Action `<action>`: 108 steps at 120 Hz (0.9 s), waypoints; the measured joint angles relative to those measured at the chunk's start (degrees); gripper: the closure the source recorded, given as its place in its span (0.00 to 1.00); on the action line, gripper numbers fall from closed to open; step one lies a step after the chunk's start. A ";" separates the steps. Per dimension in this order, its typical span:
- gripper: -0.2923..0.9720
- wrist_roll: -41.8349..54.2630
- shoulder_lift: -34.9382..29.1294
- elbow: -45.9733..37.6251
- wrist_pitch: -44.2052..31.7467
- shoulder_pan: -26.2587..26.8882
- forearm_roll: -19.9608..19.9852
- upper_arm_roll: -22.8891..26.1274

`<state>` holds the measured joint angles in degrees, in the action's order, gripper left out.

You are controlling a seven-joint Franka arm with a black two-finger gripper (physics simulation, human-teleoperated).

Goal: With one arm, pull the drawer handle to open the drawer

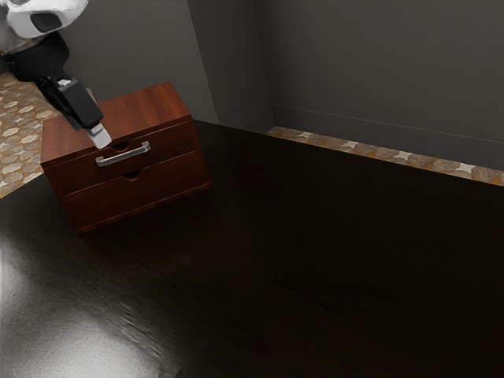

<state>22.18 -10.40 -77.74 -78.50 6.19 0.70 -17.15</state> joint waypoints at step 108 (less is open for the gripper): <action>0.23 4.82 -14.85 -31.70 -10.21 -0.27 -15.03 0.98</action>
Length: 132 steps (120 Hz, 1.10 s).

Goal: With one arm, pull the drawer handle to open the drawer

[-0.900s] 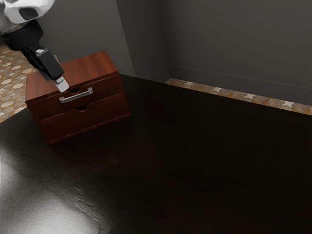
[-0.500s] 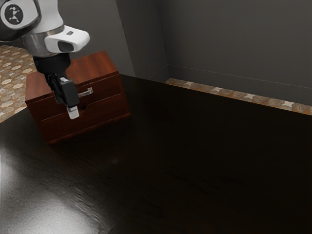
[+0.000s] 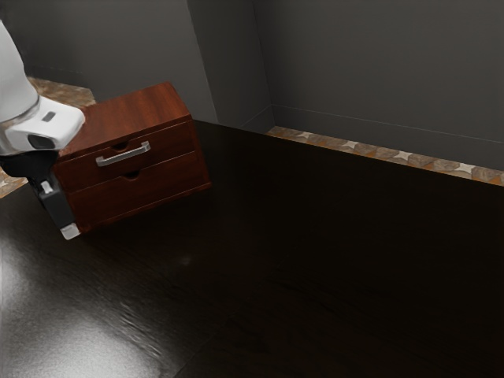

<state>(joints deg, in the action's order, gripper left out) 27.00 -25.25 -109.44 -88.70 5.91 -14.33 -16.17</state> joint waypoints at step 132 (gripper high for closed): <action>0.23 6.12 4.09 -0.58 -25.67 1.80 -9.36 -14.49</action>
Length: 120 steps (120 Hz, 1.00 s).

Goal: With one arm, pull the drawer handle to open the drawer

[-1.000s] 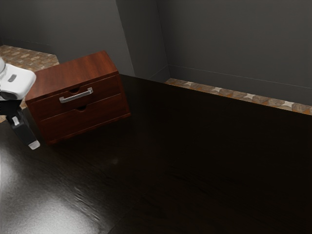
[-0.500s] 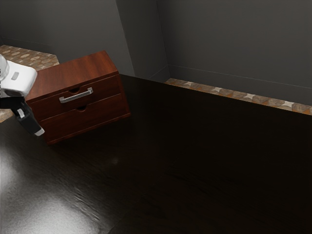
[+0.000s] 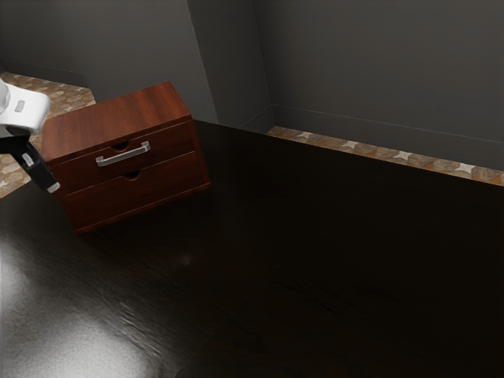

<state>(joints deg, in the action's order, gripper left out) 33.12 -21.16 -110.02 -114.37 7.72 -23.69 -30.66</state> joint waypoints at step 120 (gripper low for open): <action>0.23 7.56 15.98 6.24 -14.62 0.04 0.21 -7.13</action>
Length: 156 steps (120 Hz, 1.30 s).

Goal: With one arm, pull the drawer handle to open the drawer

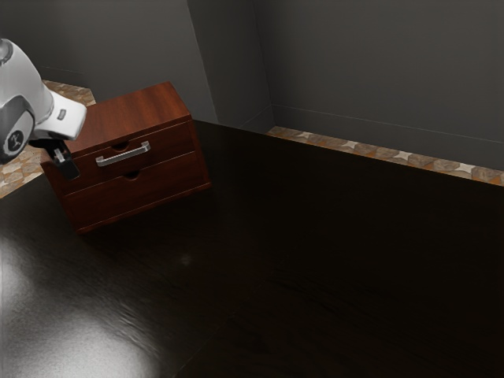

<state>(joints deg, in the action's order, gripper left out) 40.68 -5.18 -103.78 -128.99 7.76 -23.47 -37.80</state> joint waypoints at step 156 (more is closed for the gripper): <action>0.23 1.89 20.90 11.61 -3.64 -6.62 8.38 7.78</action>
<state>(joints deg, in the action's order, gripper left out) 42.58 15.72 -92.17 -132.63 1.13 -15.09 -30.01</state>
